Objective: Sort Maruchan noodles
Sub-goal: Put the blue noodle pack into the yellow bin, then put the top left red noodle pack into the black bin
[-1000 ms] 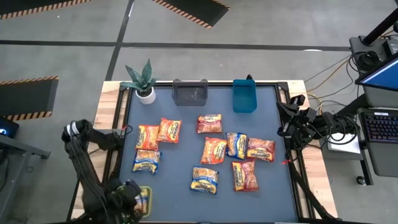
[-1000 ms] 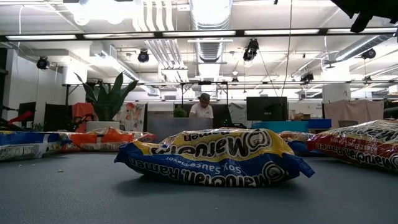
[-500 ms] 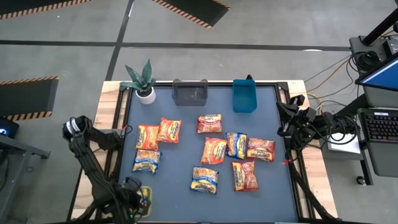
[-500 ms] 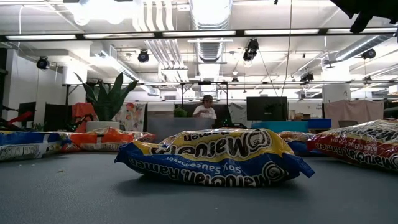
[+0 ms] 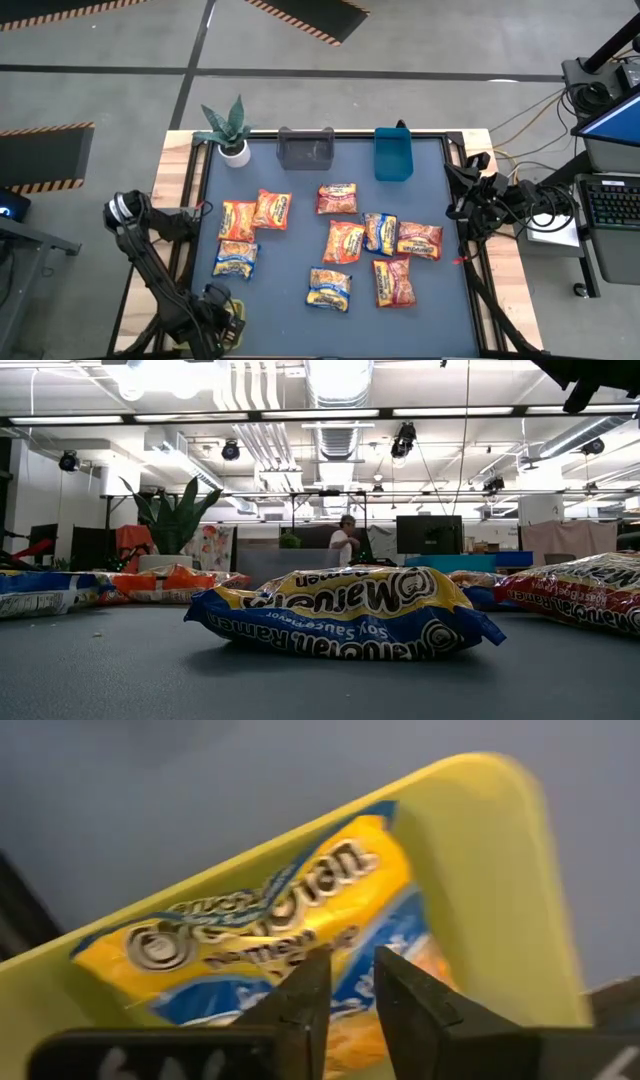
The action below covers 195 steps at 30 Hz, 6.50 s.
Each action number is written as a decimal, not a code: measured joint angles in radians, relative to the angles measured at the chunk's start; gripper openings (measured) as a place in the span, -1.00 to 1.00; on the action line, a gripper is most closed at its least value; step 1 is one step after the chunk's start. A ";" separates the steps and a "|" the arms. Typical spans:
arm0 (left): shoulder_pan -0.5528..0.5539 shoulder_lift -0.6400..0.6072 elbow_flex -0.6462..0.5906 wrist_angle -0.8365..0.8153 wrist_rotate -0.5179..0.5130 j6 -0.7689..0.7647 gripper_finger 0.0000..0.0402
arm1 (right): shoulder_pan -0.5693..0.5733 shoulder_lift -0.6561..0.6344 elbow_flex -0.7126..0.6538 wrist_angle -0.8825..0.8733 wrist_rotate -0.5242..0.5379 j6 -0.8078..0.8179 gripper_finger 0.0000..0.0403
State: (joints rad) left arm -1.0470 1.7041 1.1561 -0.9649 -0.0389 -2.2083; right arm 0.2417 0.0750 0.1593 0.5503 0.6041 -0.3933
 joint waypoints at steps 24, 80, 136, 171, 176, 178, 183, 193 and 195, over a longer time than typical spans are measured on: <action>0.015 -0.006 0.167 -0.125 -0.034 0.376 -1.00 | 0.000 0.000 0.000 0.000 0.000 0.000 -0.96; 1.242 -0.052 -0.398 1.300 -0.020 1.370 -0.79 | 0.000 0.000 0.000 -0.059 0.209 -0.090 -0.96; 1.246 0.176 -0.267 1.305 -0.072 1.439 -0.98 | 0.000 0.000 0.017 -0.066 0.209 -0.103 -0.96; 1.183 -0.049 -0.267 1.260 -0.206 1.661 -1.00 | 0.000 0.000 0.017 -0.062 0.209 -0.105 -0.96; 1.183 -0.042 -0.267 1.263 -0.206 1.671 -1.00 | 0.000 0.000 0.017 -0.062 0.209 -0.106 -0.96; 1.183 -0.042 -0.267 1.263 -0.206 1.672 -1.00 | 0.000 0.000 0.017 -0.060 0.209 -0.108 -0.96; 1.182 -0.042 -0.267 1.264 -0.206 1.672 -1.00 | 0.000 0.000 0.017 -0.047 0.209 -0.126 -0.96; 1.159 -0.043 -0.267 1.270 -0.206 1.710 -0.67 | 0.000 0.000 0.017 -0.044 0.209 -0.123 -0.96; 1.159 -0.057 -0.266 1.248 -0.206 1.705 -0.60 | 0.000 0.000 0.017 -0.044 0.209 -0.123 -0.96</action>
State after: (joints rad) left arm 0.1123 1.6472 0.8899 0.2828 -0.2447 -0.5030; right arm 0.2413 0.0746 0.1764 0.5060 0.8131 -0.5163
